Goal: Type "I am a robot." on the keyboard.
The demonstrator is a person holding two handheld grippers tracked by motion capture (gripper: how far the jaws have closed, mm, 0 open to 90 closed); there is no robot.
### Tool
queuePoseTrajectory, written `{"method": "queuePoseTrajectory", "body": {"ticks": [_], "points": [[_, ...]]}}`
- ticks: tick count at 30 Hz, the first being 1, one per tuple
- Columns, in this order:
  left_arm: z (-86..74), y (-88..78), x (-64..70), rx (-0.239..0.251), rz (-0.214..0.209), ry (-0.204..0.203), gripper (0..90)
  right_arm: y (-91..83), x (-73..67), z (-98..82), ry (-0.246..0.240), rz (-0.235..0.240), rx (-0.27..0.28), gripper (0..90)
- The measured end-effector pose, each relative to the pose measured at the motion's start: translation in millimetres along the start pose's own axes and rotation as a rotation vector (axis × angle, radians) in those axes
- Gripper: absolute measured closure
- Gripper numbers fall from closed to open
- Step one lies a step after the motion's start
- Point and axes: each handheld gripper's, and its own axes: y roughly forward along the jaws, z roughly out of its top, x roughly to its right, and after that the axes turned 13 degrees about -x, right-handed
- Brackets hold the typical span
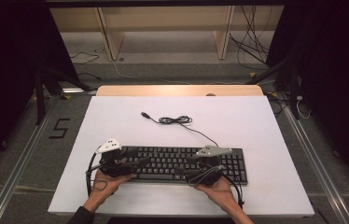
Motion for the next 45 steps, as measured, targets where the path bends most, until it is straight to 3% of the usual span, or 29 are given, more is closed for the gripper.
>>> {"method": "queuePoseTrajectory", "body": {"ticks": [20, 45], "points": [[-11.6, -11.5, -1.3, 0.021, 0.007, -0.009, 29.0, 4.1, 0.1, 3.3, -0.004, 0.003, -0.013, 43.1], [-23.9, -19.2, 2.8, 0.028, 0.026, 0.018, 27.1, 17.3, 0.8, 7.8, -0.005, -0.030, -0.070, 85.5]]}}
